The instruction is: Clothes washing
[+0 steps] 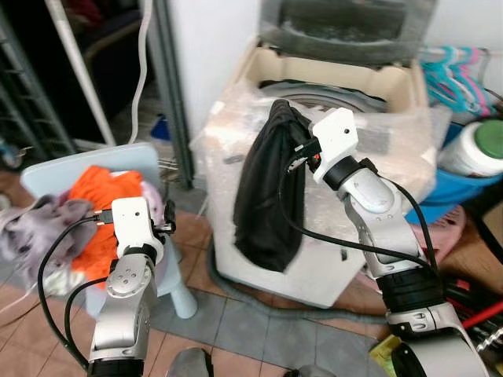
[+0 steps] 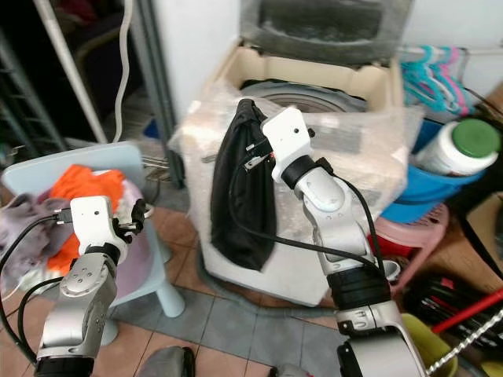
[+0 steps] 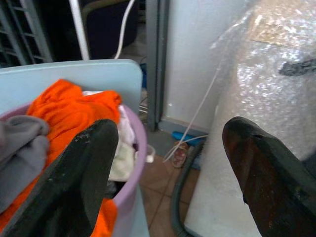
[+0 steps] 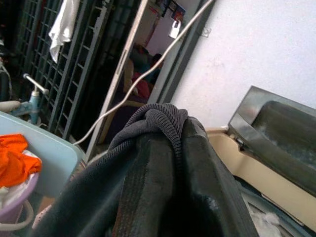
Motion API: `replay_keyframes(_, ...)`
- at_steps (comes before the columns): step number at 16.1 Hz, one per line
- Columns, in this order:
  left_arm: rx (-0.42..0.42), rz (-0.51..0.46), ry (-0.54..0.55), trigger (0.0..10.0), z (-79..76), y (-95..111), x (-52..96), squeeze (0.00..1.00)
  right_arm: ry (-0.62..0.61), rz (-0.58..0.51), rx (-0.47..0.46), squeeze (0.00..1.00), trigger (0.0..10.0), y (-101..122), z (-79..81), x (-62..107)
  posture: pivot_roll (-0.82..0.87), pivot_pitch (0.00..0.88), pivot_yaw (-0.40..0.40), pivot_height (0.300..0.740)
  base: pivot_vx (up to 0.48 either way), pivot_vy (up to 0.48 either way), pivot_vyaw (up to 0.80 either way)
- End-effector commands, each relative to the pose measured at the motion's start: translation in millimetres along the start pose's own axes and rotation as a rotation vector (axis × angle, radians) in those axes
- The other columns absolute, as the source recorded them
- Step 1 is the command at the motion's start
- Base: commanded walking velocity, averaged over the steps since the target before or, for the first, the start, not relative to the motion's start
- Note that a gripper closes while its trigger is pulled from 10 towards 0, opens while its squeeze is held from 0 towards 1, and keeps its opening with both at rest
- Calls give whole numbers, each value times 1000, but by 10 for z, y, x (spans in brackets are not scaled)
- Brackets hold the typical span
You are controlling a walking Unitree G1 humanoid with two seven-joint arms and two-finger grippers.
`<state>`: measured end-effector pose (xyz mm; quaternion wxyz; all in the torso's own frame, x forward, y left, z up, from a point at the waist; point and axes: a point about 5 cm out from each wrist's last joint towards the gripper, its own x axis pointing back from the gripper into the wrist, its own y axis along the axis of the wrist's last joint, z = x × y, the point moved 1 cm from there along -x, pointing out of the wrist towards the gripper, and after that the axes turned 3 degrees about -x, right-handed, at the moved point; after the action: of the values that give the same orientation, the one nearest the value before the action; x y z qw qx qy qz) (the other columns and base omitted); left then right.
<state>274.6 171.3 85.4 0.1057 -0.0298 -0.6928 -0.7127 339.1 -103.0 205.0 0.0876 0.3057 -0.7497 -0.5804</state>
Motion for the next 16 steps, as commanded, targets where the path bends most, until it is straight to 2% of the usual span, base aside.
replay_keyframes(1, -1, -8, -8, 10000, -38, 27, -21, 0, -7, -41, 21, 0, 10000, 120, -73, -25, -35, 0, 5, 740, 255, 0, 0)
replay_keyframes(5, -1, -18, -11, 10000, -41, 36, -17, 0, -88, -26, -14, 0, 10000, 86, -146, -33, -30, 0, 2, 740, 331, 0, 0)
replay_keyframes(9, 1, -14, -10, 10000, -34, 29, -13, 0, -72, -18, -19, 0, 10000, 63, -123, -14, -34, 0, 3, 740, 353, 0, 0)
replay_keyframes(12, 0, -16, -13, 10000, -41, 24, -21, 0, -75, -28, -4, 0, 10000, 98, -173, -44, -34, 0, 2, 740, 366, 0, 0)
replay_keyframes(14, 1, -16, -16, 10000, -49, 26, -28, 0, -60, -48, 46, 0, 10000, 178, -251, -121, -35, 0, 4, 740, 352, 0, 0)
replay_keyframes(15, 3, -9, -17, 10000, -58, 21, -40, 0, -19, -73, 128, 0, 10000, 311, -355, -239, -35, 0, 5, 740, 0, 0, 0)
replay_keyframes(16, 3, -9, -17, 10000, -59, 21, -41, 0, -16, -75, 133, 0, 10000, 322, -363, -248, -35, 0, 5, 740, 0, 0, 0)
